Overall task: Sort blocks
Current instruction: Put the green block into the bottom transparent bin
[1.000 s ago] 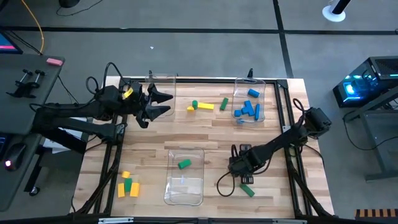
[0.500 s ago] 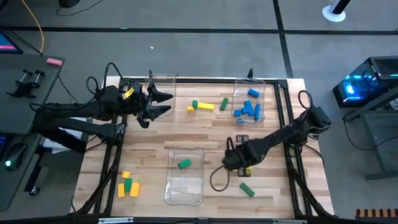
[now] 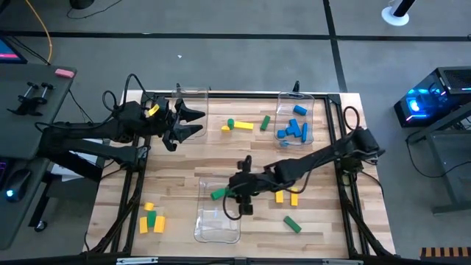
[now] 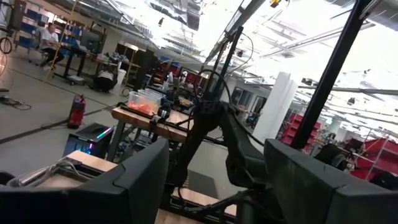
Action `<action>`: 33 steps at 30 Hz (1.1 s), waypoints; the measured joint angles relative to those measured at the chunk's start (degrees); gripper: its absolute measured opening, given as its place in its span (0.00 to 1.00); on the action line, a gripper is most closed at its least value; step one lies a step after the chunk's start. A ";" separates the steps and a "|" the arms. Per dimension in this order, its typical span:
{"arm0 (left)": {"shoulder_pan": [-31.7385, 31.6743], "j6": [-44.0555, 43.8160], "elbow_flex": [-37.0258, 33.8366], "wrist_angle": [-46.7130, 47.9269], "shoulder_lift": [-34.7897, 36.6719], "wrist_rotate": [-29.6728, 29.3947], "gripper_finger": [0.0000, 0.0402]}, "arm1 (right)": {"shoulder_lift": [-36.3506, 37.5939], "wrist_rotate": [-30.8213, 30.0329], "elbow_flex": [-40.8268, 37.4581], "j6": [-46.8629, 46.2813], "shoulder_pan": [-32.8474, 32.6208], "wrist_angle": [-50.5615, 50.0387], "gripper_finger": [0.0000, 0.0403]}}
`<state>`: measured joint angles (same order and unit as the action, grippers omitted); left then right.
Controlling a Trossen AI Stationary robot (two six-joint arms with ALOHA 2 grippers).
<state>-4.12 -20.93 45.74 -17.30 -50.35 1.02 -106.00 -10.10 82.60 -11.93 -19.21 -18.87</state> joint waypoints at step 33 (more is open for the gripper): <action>0.00 0.00 0.00 5.09 -0.02 -0.20 0.62 | -0.44 13.19 -7.17 -78.06 -28.89 -32.89 0.64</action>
<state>-4.12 -20.93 45.74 -12.21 -50.37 0.82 -106.43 3.10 75.44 -89.99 -48.11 -51.77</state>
